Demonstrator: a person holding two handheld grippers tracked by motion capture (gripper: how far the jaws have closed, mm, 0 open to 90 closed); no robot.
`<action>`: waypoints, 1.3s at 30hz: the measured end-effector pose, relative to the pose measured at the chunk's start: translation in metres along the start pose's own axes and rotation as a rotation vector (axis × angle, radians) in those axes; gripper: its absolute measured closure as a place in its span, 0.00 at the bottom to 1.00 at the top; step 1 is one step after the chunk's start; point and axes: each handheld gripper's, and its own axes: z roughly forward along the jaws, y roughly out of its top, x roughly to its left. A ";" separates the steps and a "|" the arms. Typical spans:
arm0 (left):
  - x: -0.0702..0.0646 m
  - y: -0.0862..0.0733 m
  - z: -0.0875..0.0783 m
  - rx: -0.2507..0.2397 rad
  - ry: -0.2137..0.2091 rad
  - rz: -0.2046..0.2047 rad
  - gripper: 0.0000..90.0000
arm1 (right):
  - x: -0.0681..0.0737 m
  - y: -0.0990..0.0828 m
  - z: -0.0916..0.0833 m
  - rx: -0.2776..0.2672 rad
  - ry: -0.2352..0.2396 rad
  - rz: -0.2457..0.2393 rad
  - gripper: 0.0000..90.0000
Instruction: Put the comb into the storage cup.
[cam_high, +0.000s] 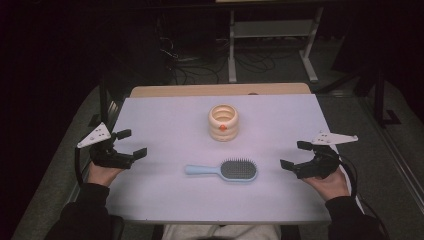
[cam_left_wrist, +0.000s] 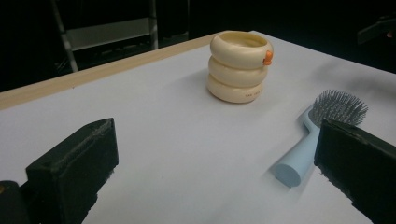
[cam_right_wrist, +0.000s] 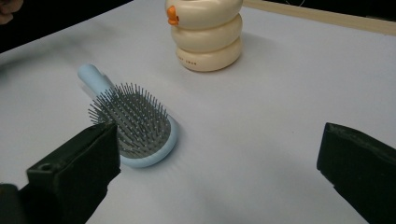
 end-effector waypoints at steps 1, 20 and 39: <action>0.000 0.003 0.000 0.002 -0.005 0.009 0.00 | 0.000 0.000 0.000 0.002 0.001 0.001 0.00; -0.006 0.048 0.010 0.057 -0.079 0.108 0.00 | 0.000 0.000 0.001 0.007 0.009 0.001 0.00; -0.021 0.081 0.035 0.093 -0.144 0.191 0.00 | 0.001 0.000 0.001 0.009 0.016 -0.002 0.00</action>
